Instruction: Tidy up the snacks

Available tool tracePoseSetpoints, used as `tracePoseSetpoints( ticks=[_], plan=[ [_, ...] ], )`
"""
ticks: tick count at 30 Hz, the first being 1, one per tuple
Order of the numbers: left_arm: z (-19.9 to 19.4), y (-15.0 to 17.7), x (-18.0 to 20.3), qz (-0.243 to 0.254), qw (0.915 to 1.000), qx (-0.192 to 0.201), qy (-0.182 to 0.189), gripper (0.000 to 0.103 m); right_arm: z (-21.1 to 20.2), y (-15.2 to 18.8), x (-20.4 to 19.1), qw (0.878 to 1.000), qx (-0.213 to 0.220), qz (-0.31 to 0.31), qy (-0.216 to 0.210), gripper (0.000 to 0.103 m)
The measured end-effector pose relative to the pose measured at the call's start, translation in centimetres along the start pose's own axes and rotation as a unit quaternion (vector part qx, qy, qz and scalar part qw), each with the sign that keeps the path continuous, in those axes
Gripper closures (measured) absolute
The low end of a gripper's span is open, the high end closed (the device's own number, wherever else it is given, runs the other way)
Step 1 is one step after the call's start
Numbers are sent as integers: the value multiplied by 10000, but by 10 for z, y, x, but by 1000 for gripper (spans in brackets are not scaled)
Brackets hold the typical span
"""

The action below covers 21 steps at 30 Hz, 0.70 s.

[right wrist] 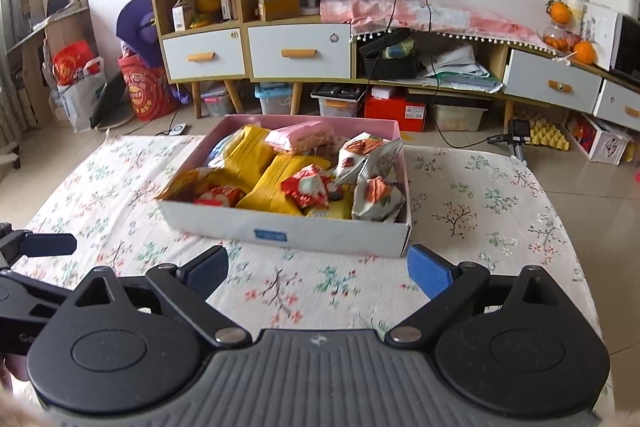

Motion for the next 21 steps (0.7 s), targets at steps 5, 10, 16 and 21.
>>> tracePoseSetpoints(
  ticks=[5,10,16,21],
  plan=[
    [-9,10,-5,-109,9993,-281,-213,1,-12,8,-1,9996,-195,141,178,0],
    [-12,17,-15,-443,9967,-632,-241,1,-20,18,8,9971,-514,475,301,0],
    [-21,15,-17,-594,9957,-638,-323,1,-32,20,11,9973,-448,415,402,0],
    [-24,14,-6,-430,9967,-625,-300,1,-30,18,10,9973,-414,320,522,0]
  ],
)
Point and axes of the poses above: each gripper's, at about its wrist camera, not at the fingertips, and z roughly the way its jaws point, x to its right, y to its underside, the point moved 5 cm from there along z, roughly the way its jaws point, and after that the axes turned 6 degrees about z, right-handed, at the moved point
